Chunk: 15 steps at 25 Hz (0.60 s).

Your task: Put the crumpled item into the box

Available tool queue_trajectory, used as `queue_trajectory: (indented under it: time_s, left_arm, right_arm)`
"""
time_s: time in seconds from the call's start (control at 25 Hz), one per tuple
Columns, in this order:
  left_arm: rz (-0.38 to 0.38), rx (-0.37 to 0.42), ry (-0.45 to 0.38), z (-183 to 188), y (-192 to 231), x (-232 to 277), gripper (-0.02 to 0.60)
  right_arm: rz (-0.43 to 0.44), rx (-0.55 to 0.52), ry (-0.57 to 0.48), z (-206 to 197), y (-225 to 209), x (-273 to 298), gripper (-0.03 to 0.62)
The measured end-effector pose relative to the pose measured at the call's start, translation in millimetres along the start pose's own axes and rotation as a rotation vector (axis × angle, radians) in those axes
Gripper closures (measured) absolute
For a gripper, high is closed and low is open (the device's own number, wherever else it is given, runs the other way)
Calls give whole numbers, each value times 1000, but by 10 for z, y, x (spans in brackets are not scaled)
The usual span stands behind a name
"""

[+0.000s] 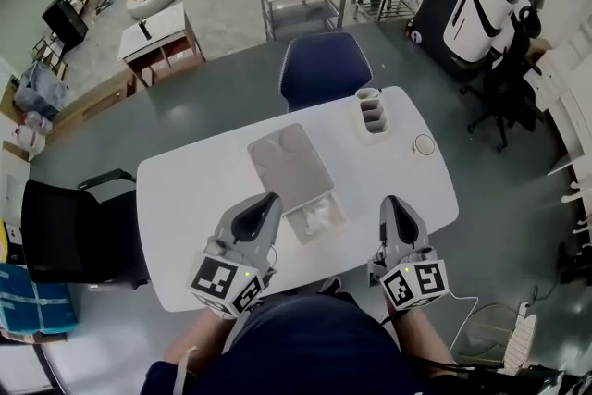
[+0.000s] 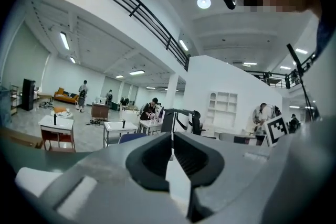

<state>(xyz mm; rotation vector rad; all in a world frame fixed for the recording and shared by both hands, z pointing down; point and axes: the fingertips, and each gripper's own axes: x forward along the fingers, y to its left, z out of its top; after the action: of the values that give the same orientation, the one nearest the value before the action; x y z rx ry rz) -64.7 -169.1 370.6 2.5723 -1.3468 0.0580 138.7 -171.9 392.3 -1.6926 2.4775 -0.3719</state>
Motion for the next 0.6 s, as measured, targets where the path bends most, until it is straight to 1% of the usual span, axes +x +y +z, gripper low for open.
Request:
queue_trajectory:
  time_s: [0.08, 0.16, 0.28, 0.6]
  left_arm:
    - [4, 50, -21, 50, -21, -1, 568]
    - [3, 79, -22, 19, -39, 21, 568]
    - [6, 66, -18, -67, -59, 46, 568]
    - [5, 82, -51, -34, -81, 42, 568]
  right_arm:
    - [9, -19, -11, 45, 45, 10, 592]
    - [9, -67, -11, 58, 90, 11, 592]
    - [11, -144, -8, 28, 178, -7, 592]
    - [55, -124, -1, -17, 285, -40, 592]
